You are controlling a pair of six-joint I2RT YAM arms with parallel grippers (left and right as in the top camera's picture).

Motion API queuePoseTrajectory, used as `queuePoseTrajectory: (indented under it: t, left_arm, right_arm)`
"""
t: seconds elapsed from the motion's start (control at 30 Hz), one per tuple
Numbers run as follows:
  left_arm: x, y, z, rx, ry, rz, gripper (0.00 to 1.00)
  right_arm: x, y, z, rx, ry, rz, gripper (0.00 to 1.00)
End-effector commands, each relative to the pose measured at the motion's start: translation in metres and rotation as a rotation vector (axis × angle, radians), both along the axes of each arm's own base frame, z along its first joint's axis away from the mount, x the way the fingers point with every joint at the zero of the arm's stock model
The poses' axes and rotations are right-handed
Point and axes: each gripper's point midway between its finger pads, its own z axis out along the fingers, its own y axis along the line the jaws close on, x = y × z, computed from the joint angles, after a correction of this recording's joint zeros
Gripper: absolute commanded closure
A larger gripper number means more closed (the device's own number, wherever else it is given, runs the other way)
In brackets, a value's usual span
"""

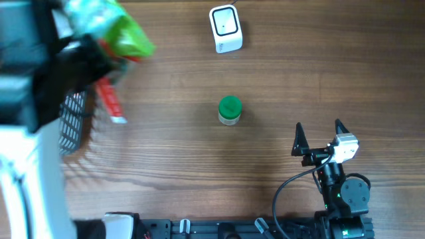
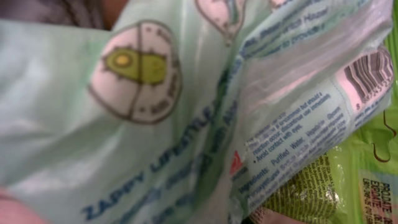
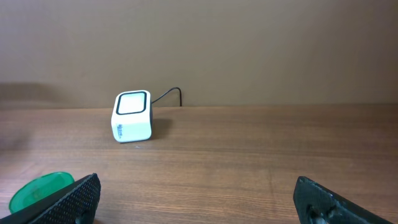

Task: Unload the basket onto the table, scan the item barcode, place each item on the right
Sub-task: 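Lift the snack bag and red tube out and drop them beside the bottle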

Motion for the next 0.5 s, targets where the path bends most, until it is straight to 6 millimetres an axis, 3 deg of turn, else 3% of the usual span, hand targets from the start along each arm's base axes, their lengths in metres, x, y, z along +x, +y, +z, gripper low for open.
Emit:
queuePoseTrajectory:
  t: [0.0, 0.17, 0.3, 0.4, 0.47]
  left_arm:
    - [0.029, -0.049, -0.088, 0.054, 0.212, -0.039, 0.91]
    - [0.056, -0.082, -0.198, 0.048, 0.355, 0.011, 0.96]
    - [0.059, -0.101, -0.272, -0.02, 0.45, 0.025, 0.96]
    - [0.054, -0.105, -0.306, -0.015, 0.488, 0.02, 0.92]
    - [0.05, -0.109, -0.323, -0.009, 0.503, 0.009, 0.82]
  right_arm:
    - [0.0, 0.0, 0.002, -0.009, -0.012, -0.002, 0.0]
    - [0.0, 0.0, 0.002, -0.009, -0.012, -0.002, 0.0]
    - [0.0, 0.0, 0.002, -0.009, -0.012, -0.002, 0.0]
    - [0.0, 0.0, 0.002, -0.009, -0.012, -0.002, 0.0]
    - [0.0, 0.0, 0.002, -0.009, -0.012, -0.002, 0.0]
